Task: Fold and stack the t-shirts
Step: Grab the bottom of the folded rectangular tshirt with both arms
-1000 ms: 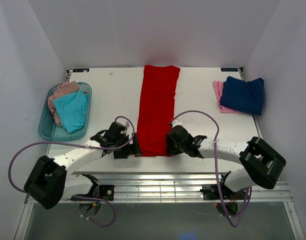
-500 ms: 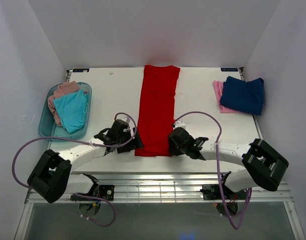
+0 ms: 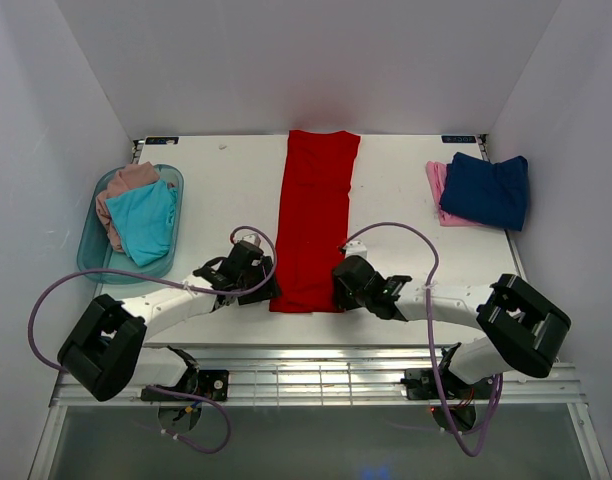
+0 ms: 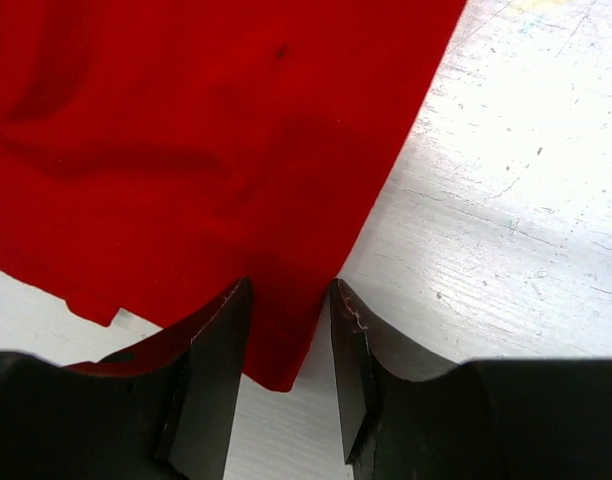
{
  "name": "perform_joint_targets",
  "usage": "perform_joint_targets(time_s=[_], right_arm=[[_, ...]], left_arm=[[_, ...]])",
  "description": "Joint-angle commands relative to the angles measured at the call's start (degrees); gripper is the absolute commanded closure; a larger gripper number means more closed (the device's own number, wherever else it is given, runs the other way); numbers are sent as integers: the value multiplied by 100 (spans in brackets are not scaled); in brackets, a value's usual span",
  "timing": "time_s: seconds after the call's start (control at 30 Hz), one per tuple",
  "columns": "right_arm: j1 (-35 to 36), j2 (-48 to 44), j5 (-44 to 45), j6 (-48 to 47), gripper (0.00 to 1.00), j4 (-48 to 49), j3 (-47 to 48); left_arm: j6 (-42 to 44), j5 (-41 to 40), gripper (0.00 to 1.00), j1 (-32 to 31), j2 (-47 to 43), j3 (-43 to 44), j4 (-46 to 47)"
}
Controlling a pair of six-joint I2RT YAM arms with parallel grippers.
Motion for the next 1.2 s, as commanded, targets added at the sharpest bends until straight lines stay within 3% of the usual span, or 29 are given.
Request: perform_joint_targets(time_s=[0.0, 0.6, 0.7, 0.77, 0.8, 0.83, 0.87, 1.03, 1.17], right_arm=[[142, 231, -144, 201, 57, -858, -187], [555, 187, 23, 667, 57, -1043, -284], [582, 275, 23, 703, 64, -981, -301], [599, 371, 15, 720, 79, -937, -301], [608, 398, 6, 738, 84, -929, -301], [626, 433, -3, 755, 88, -911, -301], [634, 486, -20, 764, 92, -920, -301], [845, 486, -12, 869, 92, -1086, -266], [1074, 145, 478, 1159, 92, -1613, -30]], left_arm=[[16, -149, 32, -163, 308, -245, -831], [-327, -307, 46, -796, 326, -359, -1086], [-344, -368, 54, -814, 318, -412, -1103], [-362, -377, 67, -822, 326, -412, -1103], [-362, -386, 74, -822, 352, -430, -1069], [-353, -386, 94, -831, 370, -430, -1051], [-353, -369, 100, -831, 379, -439, -1025], [-362, -254, 100, -1033, 178, -474, -822], [-389, -420, 100, -1130, -288, -264, -735]])
